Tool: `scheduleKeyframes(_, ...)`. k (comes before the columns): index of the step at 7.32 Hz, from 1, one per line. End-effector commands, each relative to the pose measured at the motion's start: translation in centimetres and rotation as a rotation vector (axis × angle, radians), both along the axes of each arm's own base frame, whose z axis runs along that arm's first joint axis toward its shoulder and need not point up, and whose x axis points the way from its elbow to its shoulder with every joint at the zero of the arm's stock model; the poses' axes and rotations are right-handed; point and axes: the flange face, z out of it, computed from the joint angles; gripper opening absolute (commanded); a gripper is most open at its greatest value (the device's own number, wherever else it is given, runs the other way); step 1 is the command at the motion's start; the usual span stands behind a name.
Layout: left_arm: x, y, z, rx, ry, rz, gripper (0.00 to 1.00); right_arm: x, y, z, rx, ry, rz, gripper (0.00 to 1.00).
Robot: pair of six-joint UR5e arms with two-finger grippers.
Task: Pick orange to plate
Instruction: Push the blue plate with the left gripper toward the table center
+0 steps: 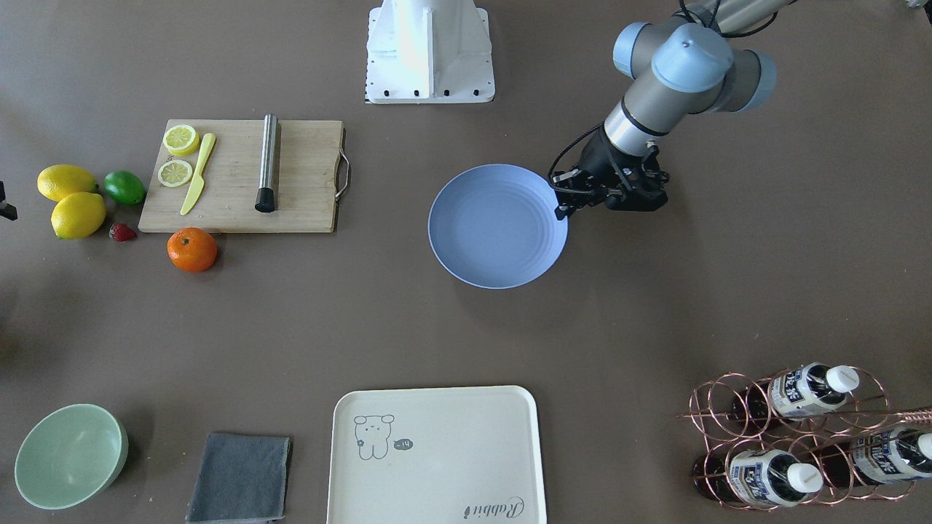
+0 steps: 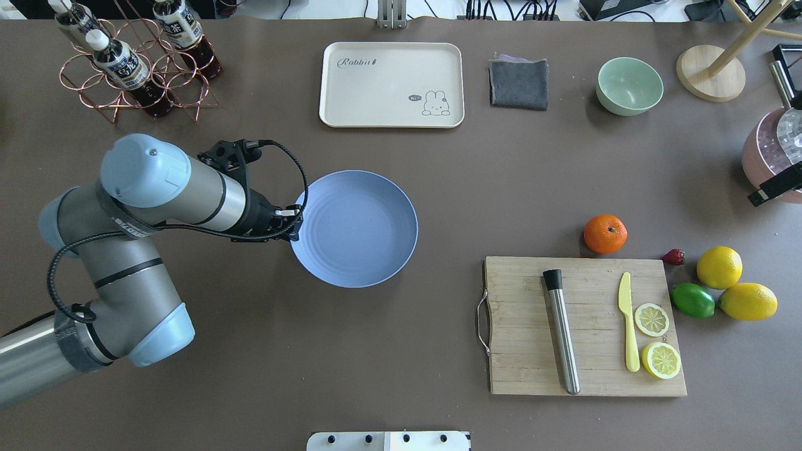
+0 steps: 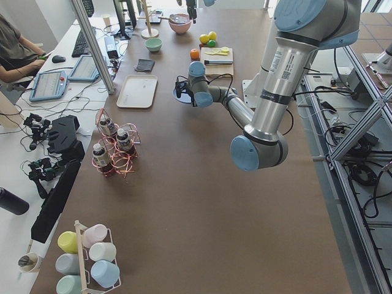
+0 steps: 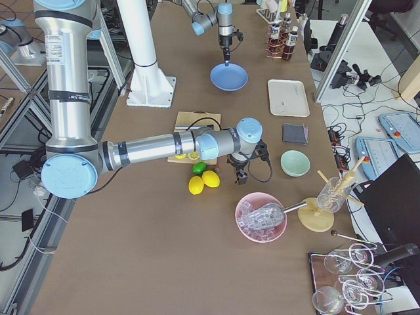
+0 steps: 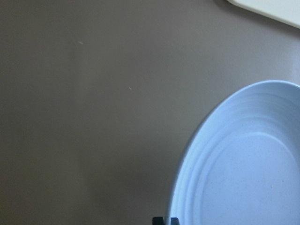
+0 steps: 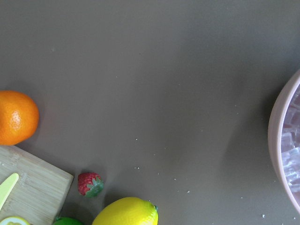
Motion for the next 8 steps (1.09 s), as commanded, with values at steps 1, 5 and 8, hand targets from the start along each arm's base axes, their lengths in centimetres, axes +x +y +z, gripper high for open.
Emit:
scheduleKeyframes(1, 4.9, 1.7, -2.0, 0.01, -0.007, -0.025, 0.0, -0.9, -0.5, -1.2, -0.015, -0.006, 0.017, 1.0)
scheduleKeyframes(5, 5.1, 3.0, -1.3, 0.097, 0.163, -0.008, 0.98, -2.6, -1.5, -3.1, -0.003, -0.014, 0.012, 1.0)
scheduleKeyframes(8, 3.9, 2.5, -0.1, 0.13, 0.148, -0.079, 0.98, -9.2, -2.0, -9.2, -0.036, -0.015, 0.043, 1.0)
